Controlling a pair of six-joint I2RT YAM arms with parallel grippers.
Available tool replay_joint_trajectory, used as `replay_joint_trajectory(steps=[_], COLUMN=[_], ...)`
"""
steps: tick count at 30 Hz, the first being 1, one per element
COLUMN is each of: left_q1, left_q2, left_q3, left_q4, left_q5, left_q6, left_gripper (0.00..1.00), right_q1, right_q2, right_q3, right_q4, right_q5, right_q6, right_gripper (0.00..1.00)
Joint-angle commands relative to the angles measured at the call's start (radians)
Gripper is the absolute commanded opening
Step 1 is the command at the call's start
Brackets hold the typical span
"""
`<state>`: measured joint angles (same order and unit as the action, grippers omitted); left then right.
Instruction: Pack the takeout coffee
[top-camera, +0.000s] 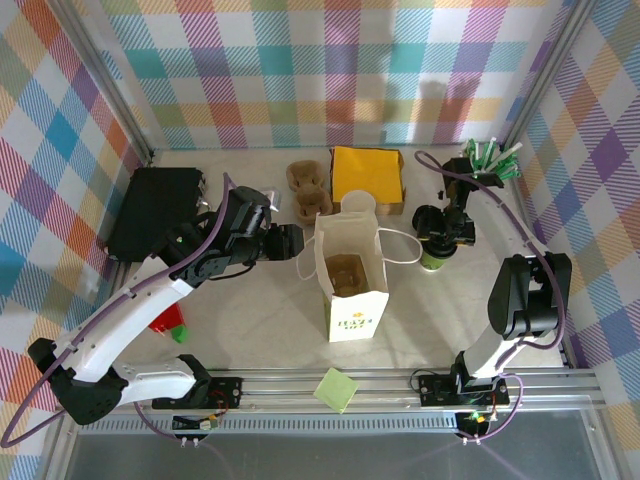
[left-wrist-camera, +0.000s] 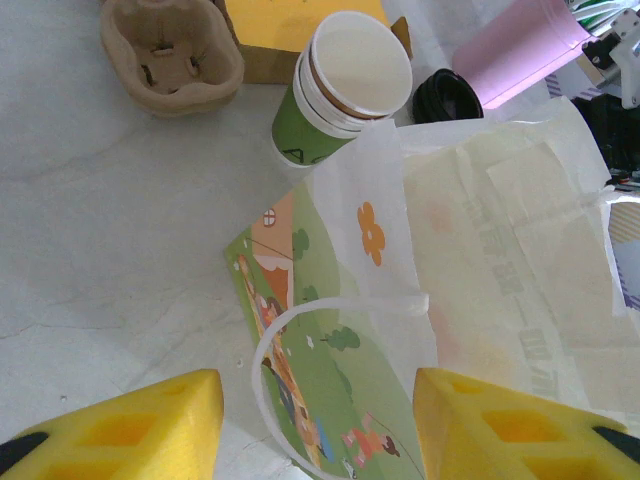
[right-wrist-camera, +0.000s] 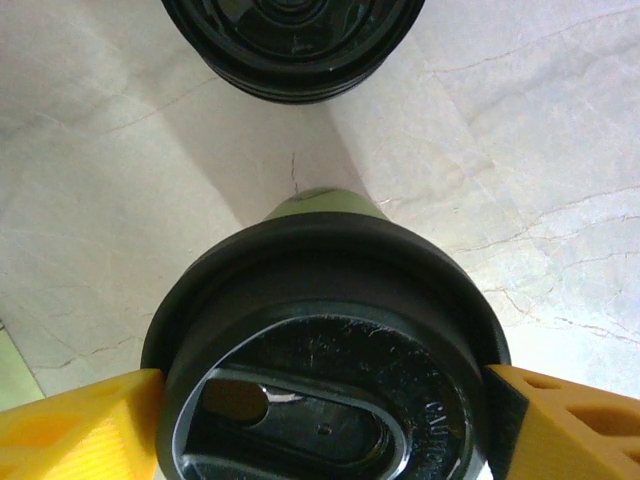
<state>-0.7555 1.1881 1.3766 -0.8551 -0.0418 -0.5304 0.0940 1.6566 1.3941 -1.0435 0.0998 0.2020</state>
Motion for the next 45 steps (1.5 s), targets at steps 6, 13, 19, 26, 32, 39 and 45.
replay_joint_trajectory(steps=[6, 13, 19, 26, 32, 39, 45], left_q1=[0.011, 0.011, 0.012, 0.011, 0.01, 0.01, 0.011], left_q2=[-0.03, -0.028, -0.034, -0.033, -0.037, -0.038, -0.04], left_q3=[-0.012, -0.015, -0.011, -0.016, -0.017, -0.022, -0.021], left_q4=[0.003, 0.008, 0.004, 0.006, 0.004, 0.005, 0.005], left_q5=[0.011, 0.015, 0.013, 0.015, 0.013, 0.014, 0.014], left_q6=[-0.007, -0.01, -0.01, -0.017, -0.017, -0.019, -0.019], left_gripper=[0.53, 0.53, 0.53, 0.53, 0.53, 0.53, 0.53], right_q1=[0.007, 0.007, 0.007, 0.007, 0.007, 0.007, 0.007], right_q2=[-0.001, -0.023, -0.047, -0.06, -0.047, -0.042, -0.036], right_q3=[0.068, 0.073, 0.077, 0.029, 0.0, -0.026, -0.039], right_q4=[-0.093, -0.091, -0.098, -0.057, -0.04, -0.026, 0.001], right_q5=[-0.023, -0.032, -0.033, -0.023, -0.023, -0.025, -0.015], right_q6=[0.008, 0.005, 0.006, 0.008, 0.011, 0.008, 0.008], right_gripper=[0.84, 0.85, 0.86, 0.88, 0.88, 0.86, 0.84])
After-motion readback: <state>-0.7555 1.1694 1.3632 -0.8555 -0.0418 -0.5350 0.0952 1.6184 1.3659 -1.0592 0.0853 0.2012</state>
